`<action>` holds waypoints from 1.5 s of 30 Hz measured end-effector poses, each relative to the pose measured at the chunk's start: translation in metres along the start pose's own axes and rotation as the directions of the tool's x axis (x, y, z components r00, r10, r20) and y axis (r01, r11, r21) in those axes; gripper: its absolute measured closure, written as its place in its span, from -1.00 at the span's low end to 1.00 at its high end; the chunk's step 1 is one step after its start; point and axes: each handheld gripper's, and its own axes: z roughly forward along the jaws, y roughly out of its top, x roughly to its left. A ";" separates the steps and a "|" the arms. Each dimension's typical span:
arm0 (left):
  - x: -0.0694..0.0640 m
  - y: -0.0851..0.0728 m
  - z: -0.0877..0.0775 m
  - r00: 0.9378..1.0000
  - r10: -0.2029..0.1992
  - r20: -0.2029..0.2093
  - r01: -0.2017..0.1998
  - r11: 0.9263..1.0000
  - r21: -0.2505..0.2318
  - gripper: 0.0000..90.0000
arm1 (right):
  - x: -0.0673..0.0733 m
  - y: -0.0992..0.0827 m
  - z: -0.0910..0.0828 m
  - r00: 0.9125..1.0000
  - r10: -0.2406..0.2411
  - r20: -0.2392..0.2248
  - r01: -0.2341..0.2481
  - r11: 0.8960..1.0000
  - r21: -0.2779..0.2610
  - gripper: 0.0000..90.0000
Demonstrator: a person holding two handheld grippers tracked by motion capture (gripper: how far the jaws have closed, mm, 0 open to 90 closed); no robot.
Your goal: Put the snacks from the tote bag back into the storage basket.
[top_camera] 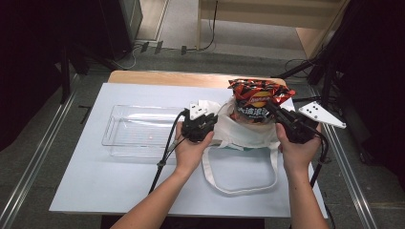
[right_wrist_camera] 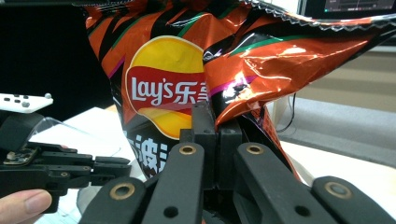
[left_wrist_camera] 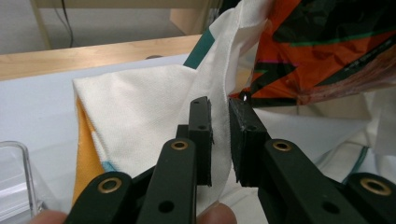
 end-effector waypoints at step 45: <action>0.013 0.039 -0.085 0.923 0.156 0.350 -0.071 0.967 -0.246 -0.03 | 0.055 -0.022 -0.008 0.994 0.074 -0.084 -0.068 0.994 0.080 1.00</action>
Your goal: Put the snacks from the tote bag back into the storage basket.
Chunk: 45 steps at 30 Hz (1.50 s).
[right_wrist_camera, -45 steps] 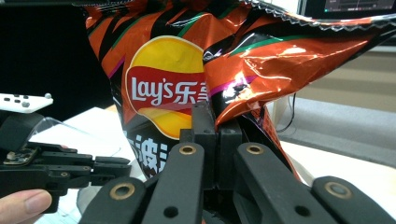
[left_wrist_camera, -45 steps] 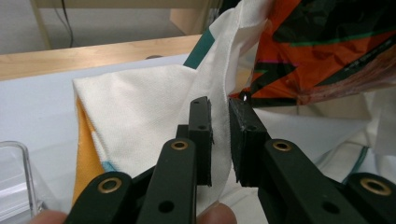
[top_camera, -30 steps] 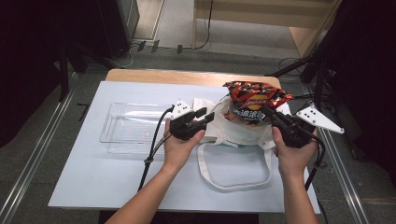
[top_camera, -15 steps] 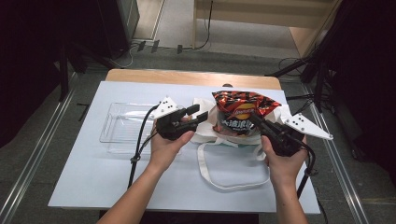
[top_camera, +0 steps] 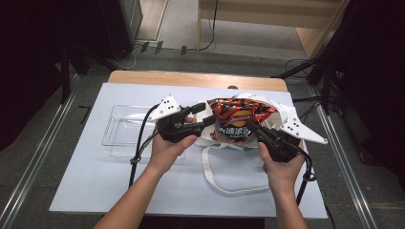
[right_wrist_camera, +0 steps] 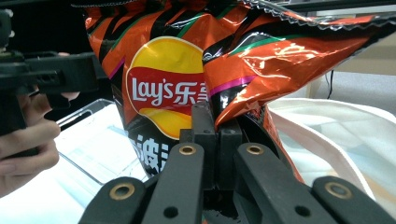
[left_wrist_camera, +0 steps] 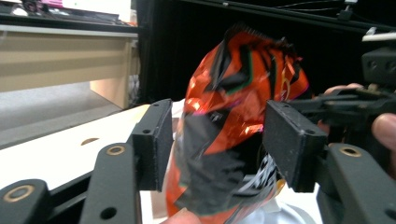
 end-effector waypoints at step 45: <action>0.008 0.012 0.001 0.996 -0.062 -0.070 0.060 0.997 -0.041 1.00 | 0.008 -0.014 0.002 0.993 -0.084 0.082 0.084 0.996 0.003 -0.42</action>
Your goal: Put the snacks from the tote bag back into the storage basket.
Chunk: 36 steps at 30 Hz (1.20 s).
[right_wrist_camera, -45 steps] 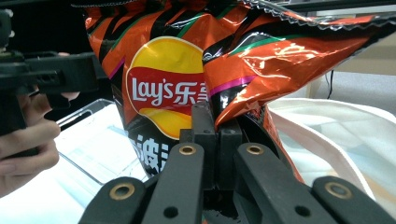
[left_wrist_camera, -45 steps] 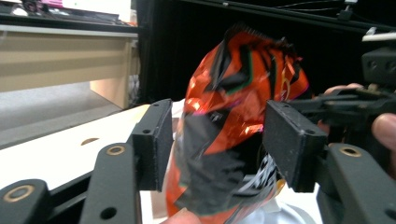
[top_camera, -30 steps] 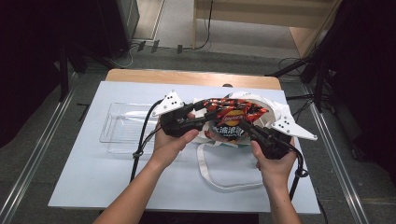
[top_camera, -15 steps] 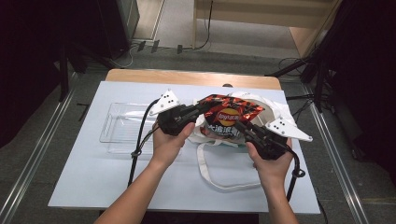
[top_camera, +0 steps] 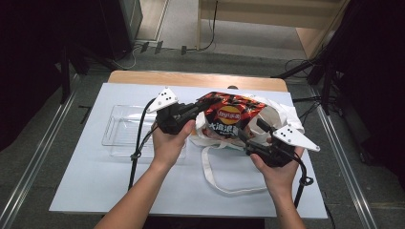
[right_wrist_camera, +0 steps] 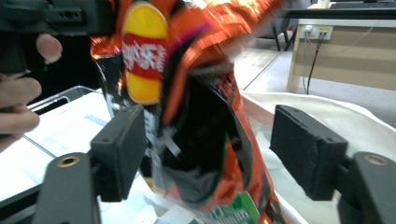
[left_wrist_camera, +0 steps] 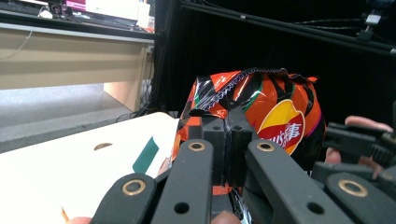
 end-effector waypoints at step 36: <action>0.001 0.028 -0.023 0.999 0.004 -0.033 -0.005 0.999 -0.033 1.00 | -0.018 -0.051 -0.014 1.000 -0.018 0.012 0.017 0.999 0.049 -0.61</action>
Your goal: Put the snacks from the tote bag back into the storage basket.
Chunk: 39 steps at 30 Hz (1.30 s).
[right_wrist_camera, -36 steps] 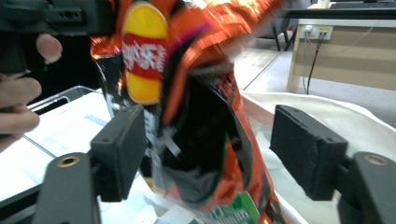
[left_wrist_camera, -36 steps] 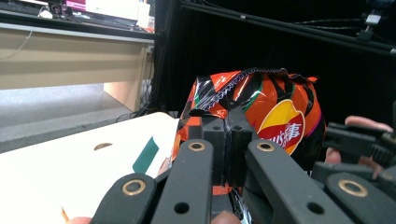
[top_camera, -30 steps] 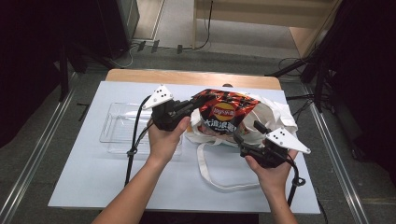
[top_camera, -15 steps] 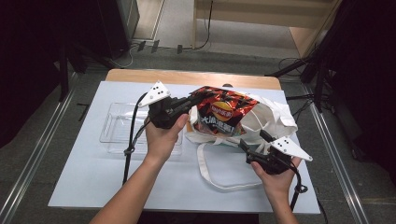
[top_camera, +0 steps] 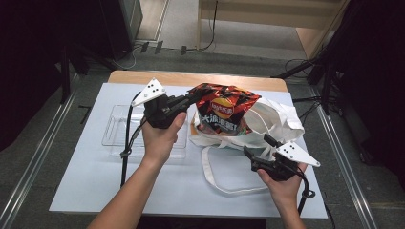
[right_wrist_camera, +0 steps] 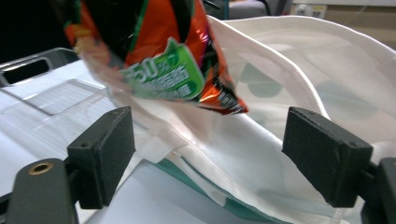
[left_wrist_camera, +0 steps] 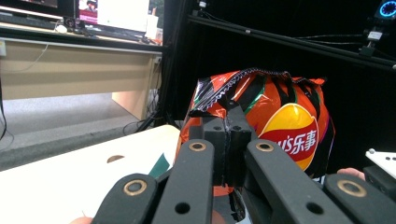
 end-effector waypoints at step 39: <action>0.018 0.027 -0.052 0.998 -0.011 -0.063 0.007 0.997 -0.074 1.00 | -0.006 -0.014 -0.020 0.997 -0.030 -0.071 0.034 0.998 0.052 -0.57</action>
